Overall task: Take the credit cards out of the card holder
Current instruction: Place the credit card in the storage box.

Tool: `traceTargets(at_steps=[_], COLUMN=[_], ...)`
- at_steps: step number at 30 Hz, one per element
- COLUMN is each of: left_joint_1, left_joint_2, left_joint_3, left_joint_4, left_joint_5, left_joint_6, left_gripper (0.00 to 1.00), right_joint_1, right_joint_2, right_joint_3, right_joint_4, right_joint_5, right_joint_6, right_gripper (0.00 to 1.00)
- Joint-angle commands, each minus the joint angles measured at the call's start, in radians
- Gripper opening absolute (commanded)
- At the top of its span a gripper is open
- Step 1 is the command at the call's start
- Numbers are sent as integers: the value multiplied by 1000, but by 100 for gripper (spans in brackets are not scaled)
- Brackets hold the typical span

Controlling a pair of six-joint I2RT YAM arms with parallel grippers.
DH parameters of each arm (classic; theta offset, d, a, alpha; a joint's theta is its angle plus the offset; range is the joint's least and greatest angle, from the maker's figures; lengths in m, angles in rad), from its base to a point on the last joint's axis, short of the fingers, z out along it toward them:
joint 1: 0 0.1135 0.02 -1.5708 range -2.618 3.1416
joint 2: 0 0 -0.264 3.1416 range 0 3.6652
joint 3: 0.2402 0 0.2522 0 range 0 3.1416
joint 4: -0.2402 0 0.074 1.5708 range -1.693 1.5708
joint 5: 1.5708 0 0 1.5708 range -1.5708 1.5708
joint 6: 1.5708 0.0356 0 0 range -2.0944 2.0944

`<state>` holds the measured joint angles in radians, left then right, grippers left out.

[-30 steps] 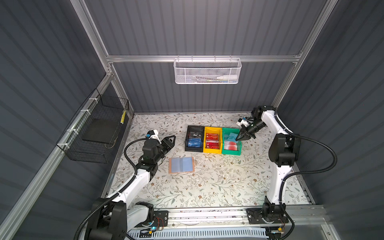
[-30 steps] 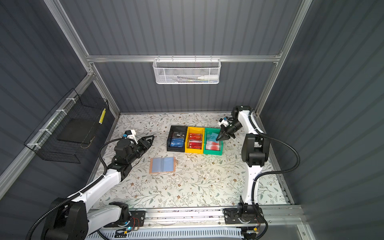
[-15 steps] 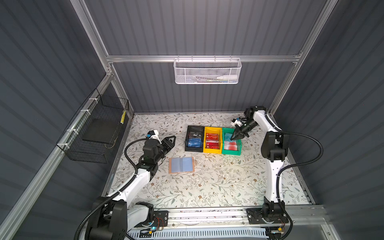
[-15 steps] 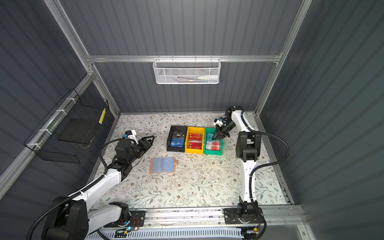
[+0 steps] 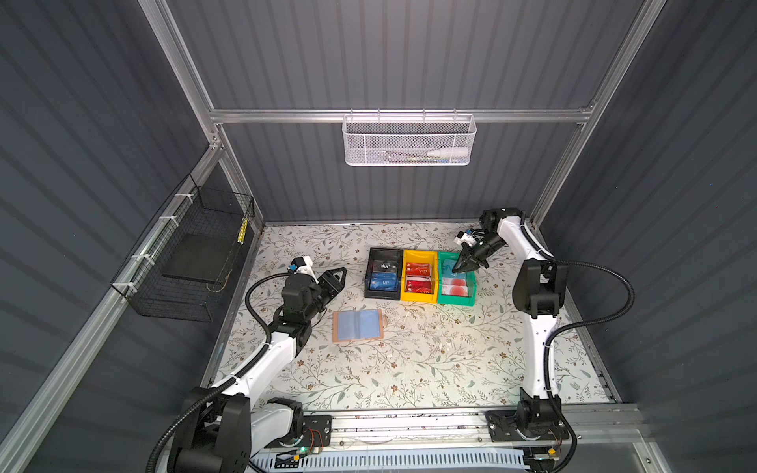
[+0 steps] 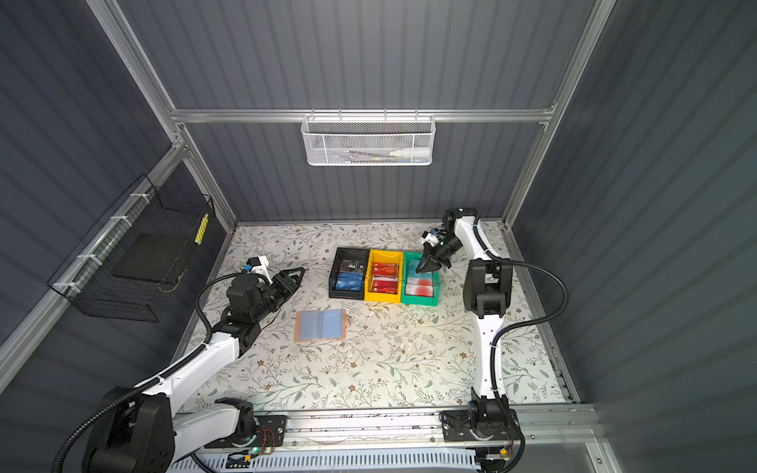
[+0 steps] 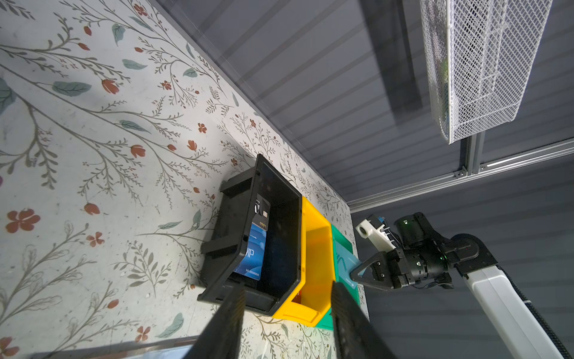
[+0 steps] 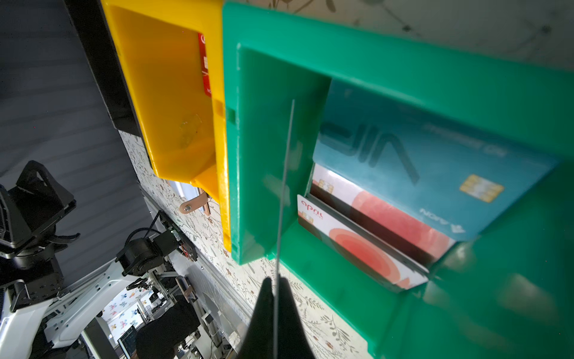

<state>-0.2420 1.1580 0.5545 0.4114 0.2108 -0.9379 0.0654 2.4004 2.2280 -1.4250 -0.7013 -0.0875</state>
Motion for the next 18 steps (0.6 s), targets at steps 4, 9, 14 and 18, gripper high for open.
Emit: traceTargets(at_steps=[4, 9, 14, 18], left_joint_1=[6, 6, 6, 6], left_joint_2=[16, 27, 37, 34], left_joint_3=[-8, -4, -6, -12], left_joint_4=[20, 24, 36, 40], left_joint_5=[10, 12, 18, 17], left_joint_6=[5, 5, 1, -2], left_gripper=[48, 47, 47, 47], right_joint_1=[1, 1, -1, -4], right_joint_2=[39, 76, 87, 77], right_joint_3=[33, 60, 56, 41], right_joint_4=[23, -15, -21, 15], right_joint_5=[-11, -21, -24, -41], right_joint_6=[34, 14, 5, 27], right_gripper=[0, 0, 0, 0])
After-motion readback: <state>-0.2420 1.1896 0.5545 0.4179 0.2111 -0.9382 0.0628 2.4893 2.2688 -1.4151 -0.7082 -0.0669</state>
